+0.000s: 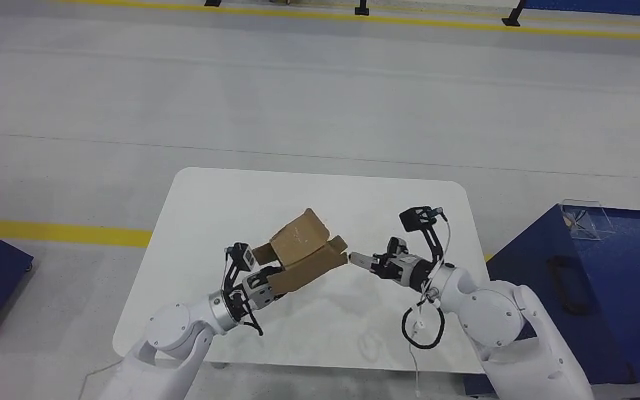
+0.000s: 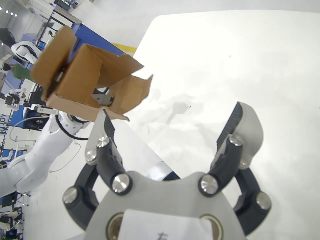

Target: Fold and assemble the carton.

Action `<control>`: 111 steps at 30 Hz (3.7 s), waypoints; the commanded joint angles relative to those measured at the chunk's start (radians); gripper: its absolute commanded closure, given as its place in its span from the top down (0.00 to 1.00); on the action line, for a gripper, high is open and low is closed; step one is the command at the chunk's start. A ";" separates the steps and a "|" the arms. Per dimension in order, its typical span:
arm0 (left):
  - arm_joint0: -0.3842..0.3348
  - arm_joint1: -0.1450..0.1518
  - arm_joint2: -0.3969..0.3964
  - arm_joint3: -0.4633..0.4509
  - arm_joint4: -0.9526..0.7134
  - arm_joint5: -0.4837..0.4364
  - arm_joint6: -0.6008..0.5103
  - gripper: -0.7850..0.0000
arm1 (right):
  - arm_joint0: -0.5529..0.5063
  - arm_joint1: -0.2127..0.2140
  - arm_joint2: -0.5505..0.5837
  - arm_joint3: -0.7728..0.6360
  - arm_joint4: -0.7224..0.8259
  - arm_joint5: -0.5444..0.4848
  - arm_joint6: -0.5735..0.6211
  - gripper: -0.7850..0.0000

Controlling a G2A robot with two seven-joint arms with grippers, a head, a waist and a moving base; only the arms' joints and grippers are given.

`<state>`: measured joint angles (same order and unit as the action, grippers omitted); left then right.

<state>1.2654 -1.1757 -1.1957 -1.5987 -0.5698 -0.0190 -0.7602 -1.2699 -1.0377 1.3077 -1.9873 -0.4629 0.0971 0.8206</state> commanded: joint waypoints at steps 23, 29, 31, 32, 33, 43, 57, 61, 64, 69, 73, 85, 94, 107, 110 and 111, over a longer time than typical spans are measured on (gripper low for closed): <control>-0.003 0.001 0.015 0.012 -0.017 0.037 -0.067 0.00 | 0.118 -0.033 -0.181 0.044 -0.378 0.230 -0.173 1.00; 0.002 0.003 0.019 0.000 -0.019 0.041 -0.091 0.00 | 0.178 -0.053 -0.283 0.083 -0.492 0.245 -0.165 1.00; 0.003 0.003 0.017 -0.003 -0.014 0.042 -0.090 0.00 | 0.186 -0.060 -0.299 0.075 -0.435 0.209 -0.146 1.00; 0.003 0.004 0.017 -0.004 -0.013 0.042 -0.089 0.00 | 0.187 -0.062 -0.297 0.074 -0.425 0.201 -0.145 1.00; 0.003 0.004 0.016 -0.003 -0.015 0.044 -0.087 0.00 | 0.185 -0.062 -0.301 0.069 -0.442 0.199 -0.145 1.00; -0.002 0.003 0.022 0.012 -0.018 0.049 -0.082 0.00 | 0.159 -0.077 -0.339 0.046 -0.500 0.202 -0.152 1.00; -0.002 0.004 0.021 0.020 -0.051 0.069 -0.102 0.00 | 0.144 -0.095 -0.301 0.038 -0.501 0.235 -0.168 1.00; -0.007 0.003 0.013 0.031 -0.102 0.088 -0.130 0.00 | 0.118 -0.091 -0.205 0.040 -0.430 0.262 -0.159 1.00; -0.012 0.003 0.004 0.046 -0.152 0.095 -0.153 0.00 | 0.101 -0.086 -0.123 0.069 -0.312 0.253 -0.093 1.00; -0.017 0.003 -0.003 0.058 -0.170 0.091 -0.168 0.00 | 0.113 -0.082 -0.086 0.161 -0.129 0.148 0.110 1.00; -0.019 0.003 0.004 0.059 -0.160 0.094 -0.166 0.00 | 0.133 -0.087 -0.086 0.196 0.056 0.060 0.182 1.00; -0.024 0.001 0.031 0.048 -0.114 0.091 -0.141 0.00 | 0.129 -0.076 -0.014 0.182 0.202 -0.006 0.213 1.00; -0.029 0.001 0.049 0.048 -0.068 0.091 -0.121 0.00 | 0.135 -0.072 -0.021 0.153 0.186 -0.008 0.179 1.00; -0.026 0.000 0.054 0.046 -0.080 0.081 -0.129 0.00 | 0.167 -0.072 -0.073 0.169 0.157 0.013 0.178 1.00; -0.022 0.000 0.052 0.044 -0.084 0.078 -0.134 0.00 | 0.169 -0.072 -0.081 0.176 0.161 0.010 0.175 1.00; -0.021 0.000 0.052 0.042 -0.085 0.078 -0.135 0.00 | 0.170 -0.072 -0.084 0.178 0.163 0.009 0.174 1.00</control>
<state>1.2439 -1.1755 -1.1437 -1.5555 -0.6542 0.0590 -0.8943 -1.1003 -1.1100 1.2261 -1.8104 -0.3009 0.1067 0.9954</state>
